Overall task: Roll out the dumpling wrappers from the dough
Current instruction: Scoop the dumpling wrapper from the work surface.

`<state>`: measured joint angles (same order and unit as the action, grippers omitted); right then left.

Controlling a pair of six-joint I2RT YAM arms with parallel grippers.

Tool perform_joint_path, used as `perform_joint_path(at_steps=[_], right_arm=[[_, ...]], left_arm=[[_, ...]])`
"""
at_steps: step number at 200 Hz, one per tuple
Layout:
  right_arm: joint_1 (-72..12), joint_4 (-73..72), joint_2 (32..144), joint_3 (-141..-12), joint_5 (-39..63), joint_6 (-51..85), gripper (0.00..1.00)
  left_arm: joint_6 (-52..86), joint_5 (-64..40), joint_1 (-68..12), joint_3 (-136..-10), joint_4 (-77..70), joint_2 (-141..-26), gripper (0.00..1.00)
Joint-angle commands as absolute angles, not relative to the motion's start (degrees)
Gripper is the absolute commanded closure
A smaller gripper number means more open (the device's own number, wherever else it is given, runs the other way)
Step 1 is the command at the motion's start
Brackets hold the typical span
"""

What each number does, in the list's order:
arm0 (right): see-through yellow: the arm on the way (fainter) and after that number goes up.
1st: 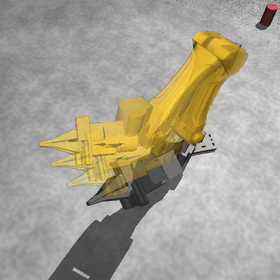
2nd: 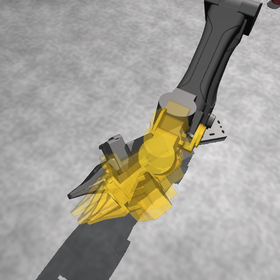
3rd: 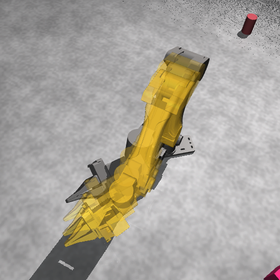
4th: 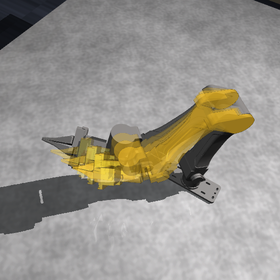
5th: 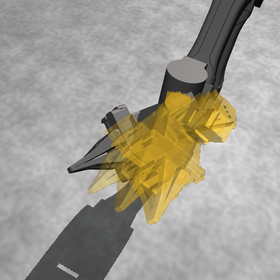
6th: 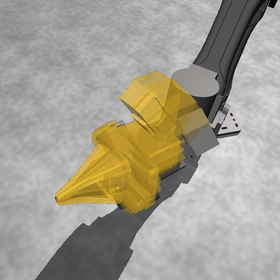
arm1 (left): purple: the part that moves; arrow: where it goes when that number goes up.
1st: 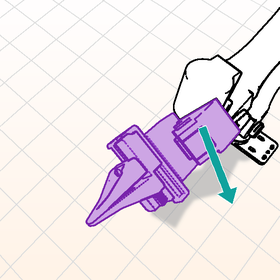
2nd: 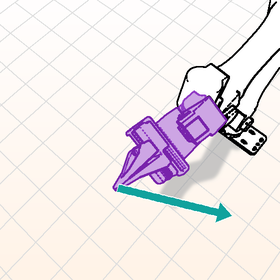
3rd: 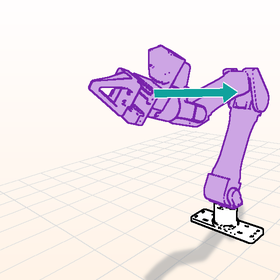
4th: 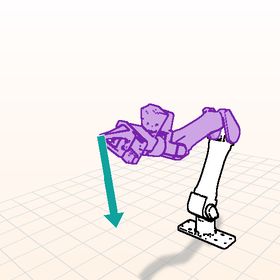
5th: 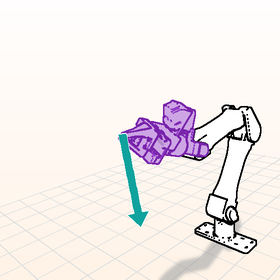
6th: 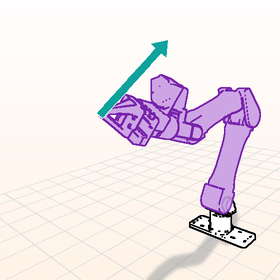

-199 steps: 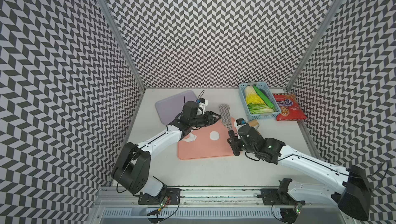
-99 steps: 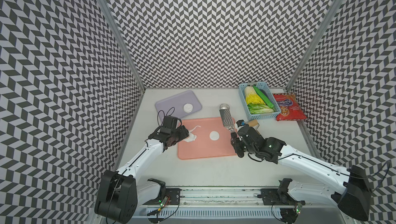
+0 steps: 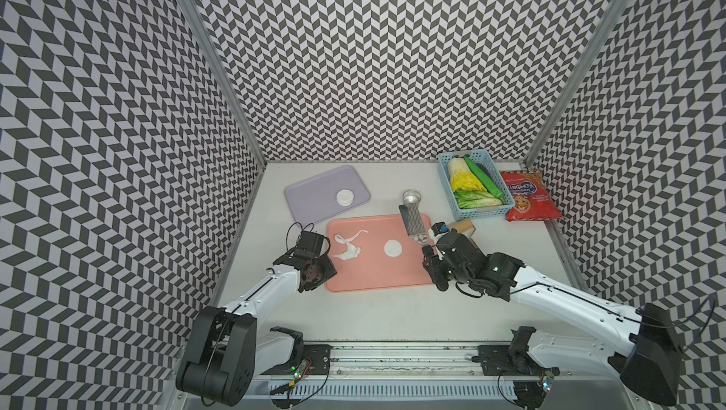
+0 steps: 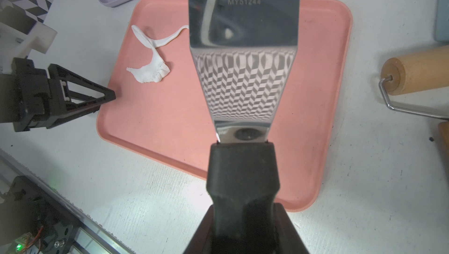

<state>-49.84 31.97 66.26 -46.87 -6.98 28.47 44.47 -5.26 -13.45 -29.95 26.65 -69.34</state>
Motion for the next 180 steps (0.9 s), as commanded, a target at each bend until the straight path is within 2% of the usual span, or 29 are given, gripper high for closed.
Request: perform_joint_path(at_steps=[1,24,69,100,142,180], right_arm=[[-49.53,28.92,65.27,-46.92,-5.5,27.68,1.0],[-49.5,30.37,66.69,-47.61,-3.19,27.11,1.0],[-49.51,34.93,68.78,-49.11,-0.48,27.24,1.0],[-49.54,40.86,70.45,-50.29,0.6,27.48,1.0],[-49.6,50.91,72.09,-53.72,1.02,28.12,1.0],[-49.58,59.24,75.08,-57.47,0.41,27.2,1.0]], left_arm=[[44.7,-8.37,-14.0,-27.91,24.2,-70.2,0.57],[44.15,-10.23,-15.17,-27.37,22.7,-70.35,0.67],[42.6,-12.0,-18.91,-27.8,21.97,-71.7,0.73],[40.67,-11.69,-20.85,-29.55,22.08,-73.22,0.81],[39.21,-12.22,-22.64,-30.41,21.97,-75.5,1.0],[37.82,-12.83,-23.73,-31.18,21.76,-77.54,1.0]])
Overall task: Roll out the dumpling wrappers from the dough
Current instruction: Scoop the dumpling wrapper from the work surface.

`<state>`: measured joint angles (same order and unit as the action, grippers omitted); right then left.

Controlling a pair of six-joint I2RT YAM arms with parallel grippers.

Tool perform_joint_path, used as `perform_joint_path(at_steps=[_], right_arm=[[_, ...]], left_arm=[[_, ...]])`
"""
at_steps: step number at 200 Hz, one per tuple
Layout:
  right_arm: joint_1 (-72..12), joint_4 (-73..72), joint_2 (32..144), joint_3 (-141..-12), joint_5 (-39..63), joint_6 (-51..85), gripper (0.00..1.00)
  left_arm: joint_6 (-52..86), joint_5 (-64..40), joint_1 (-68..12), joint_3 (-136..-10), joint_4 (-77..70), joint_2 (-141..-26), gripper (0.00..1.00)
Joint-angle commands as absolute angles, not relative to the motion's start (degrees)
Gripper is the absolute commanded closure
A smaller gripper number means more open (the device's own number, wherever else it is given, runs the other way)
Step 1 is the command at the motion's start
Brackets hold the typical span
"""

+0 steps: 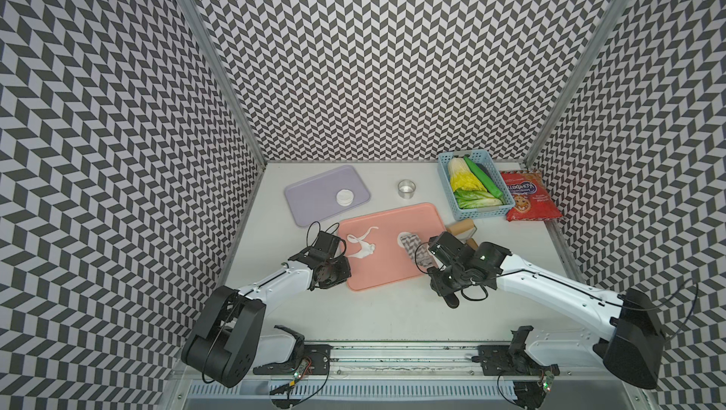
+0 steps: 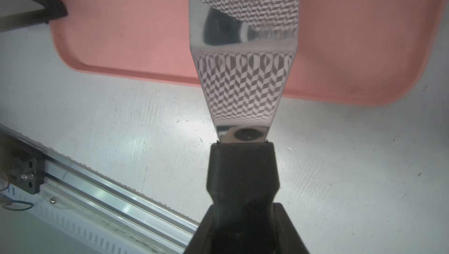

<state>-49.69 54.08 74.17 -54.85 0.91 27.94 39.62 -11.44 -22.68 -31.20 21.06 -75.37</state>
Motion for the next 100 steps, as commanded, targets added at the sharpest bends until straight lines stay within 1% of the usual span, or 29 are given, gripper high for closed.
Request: perform_joint_path(at_steps=[1,100], right_arm=[[-49.62,59.37,75.16,-57.47,0.34,27.22,1.0],[-49.46,66.9,84.48,-61.59,-0.33,24.09,1.0]], left_arm=[[37.8,-12.83,-23.77,-31.19,21.73,-77.62,1.0],[36.39,-13.87,-25.92,-31.49,21.18,-78.93,1.0]])
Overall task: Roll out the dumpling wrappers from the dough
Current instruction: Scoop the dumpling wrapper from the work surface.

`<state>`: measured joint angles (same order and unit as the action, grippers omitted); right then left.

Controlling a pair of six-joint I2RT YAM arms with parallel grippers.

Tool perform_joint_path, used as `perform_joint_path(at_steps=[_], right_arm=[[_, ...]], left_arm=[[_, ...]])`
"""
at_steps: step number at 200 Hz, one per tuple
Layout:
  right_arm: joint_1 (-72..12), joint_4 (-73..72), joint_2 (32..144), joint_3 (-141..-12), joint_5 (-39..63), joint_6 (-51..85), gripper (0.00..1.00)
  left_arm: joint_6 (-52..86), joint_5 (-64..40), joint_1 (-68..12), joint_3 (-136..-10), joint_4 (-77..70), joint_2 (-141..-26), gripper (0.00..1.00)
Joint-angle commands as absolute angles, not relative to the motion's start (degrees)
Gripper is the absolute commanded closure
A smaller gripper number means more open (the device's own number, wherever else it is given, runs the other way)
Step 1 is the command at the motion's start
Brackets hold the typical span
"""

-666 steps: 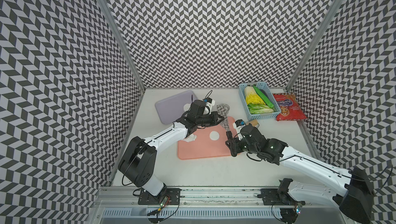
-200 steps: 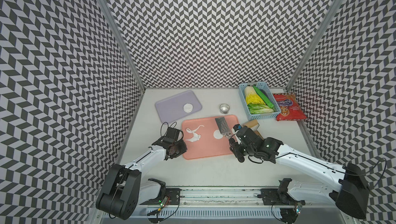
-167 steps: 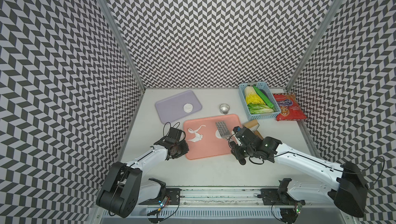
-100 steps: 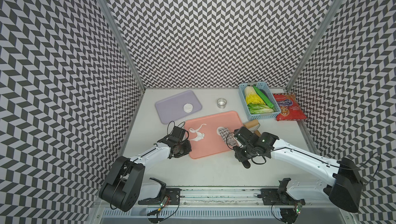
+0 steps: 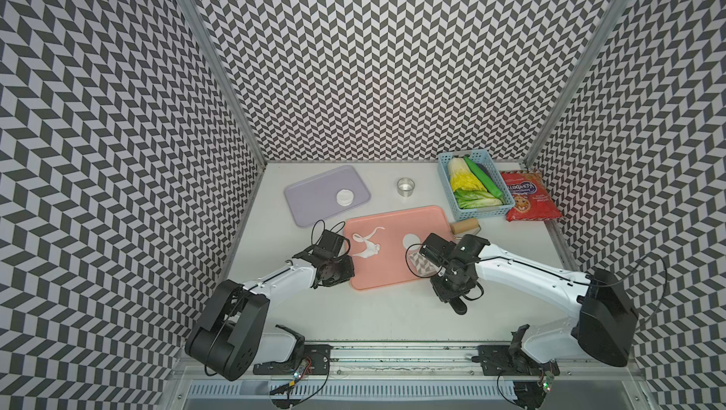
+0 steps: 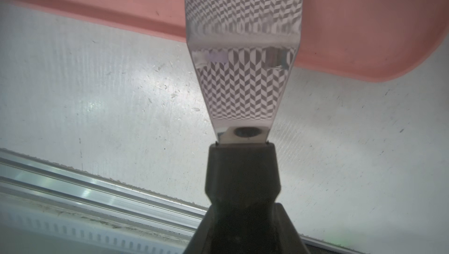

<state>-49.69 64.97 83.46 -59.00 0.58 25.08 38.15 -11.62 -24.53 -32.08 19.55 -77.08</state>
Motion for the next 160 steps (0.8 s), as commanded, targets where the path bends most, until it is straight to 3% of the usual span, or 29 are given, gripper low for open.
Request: perform_joint_path(at_steps=[1,160], right_arm=[[-49.43,66.98,84.51,-61.65,-0.3,24.08,1.0],[-47.12,71.38,82.85,-63.01,5.51,23.39,1.0]], left_arm=[[36.39,-13.88,-25.88,-31.52,21.23,-78.93,1.0],[36.75,-12.0,-26.95,-31.79,22.32,-78.08,1.0]])
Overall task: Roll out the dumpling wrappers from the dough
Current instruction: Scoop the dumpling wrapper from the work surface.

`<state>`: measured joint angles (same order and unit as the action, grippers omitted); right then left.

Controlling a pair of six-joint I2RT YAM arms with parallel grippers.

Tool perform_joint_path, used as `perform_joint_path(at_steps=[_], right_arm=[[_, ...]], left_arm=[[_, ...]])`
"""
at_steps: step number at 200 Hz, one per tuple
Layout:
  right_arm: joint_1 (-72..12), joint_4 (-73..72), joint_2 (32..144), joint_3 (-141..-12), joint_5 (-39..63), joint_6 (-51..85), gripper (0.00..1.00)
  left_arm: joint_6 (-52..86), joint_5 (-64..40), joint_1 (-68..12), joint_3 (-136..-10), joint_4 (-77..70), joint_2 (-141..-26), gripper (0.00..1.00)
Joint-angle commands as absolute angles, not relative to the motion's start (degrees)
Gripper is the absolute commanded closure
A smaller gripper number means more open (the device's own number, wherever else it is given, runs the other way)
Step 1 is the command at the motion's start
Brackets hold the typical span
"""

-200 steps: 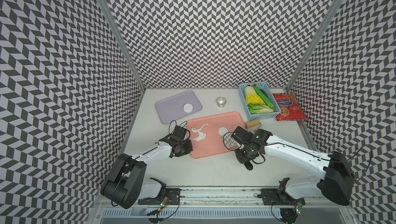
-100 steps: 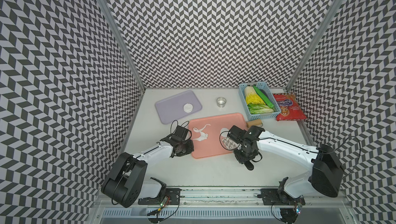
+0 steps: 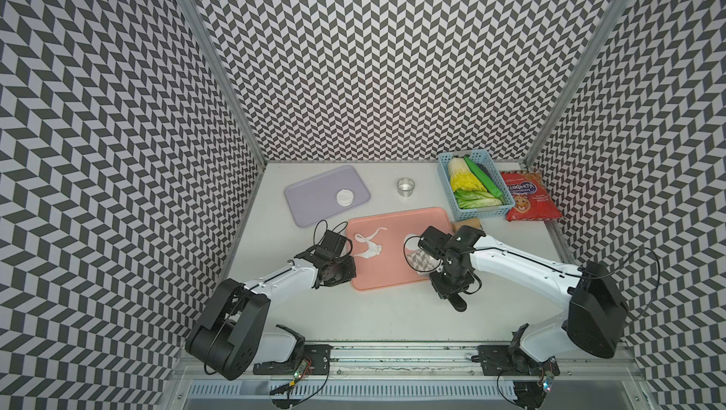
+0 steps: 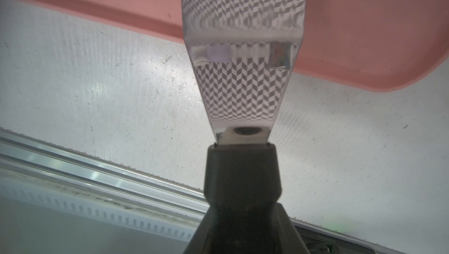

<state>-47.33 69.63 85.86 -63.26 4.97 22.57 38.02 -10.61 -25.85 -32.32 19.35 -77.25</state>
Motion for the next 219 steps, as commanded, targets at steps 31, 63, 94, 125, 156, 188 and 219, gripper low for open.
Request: perform_joint_path(at_steps=[31,63,94,125,156,188,219], right_arm=[[-46.92,68.97,83.13,-60.43,4.84,23.51,1.0],[-45.9,64.24,85.21,-58.72,3.59,23.39,1.0],[-45.79,59.59,88.85,-60.26,1.43,22.9,1.0],[-45.36,56.82,91.22,-61.58,1.02,22.22,1.0],[-44.65,53.99,93.13,-62.65,-1.06,22.48,1.0],[-43.18,51.73,94.39,-64.13,-1.38,22.79,1.0],[-41.77,51.29,95.34,-65.73,-3.32,22.15,1.0]], left_arm=[[36.96,-11.89,-27.03,-31.8,22.42,-77.82,1.0],[37.0,-11.69,-27.67,-31.66,22.41,-77.35,1.0],[37.01,-11.2,-28.22,-31.97,22.76,-77.18,1.0],[36.74,-11.15,-28.73,-32.12,22.85,-77.53,1.0],[36.74,-10.93,-28.69,-32.24,22.94,-77.7,1.0],[36.77,-10.86,-28.72,-32.17,22.94,-77.76,1.0],[36.91,-10.64,-28.66,-32.14,22.94,-77.57,1.0]])
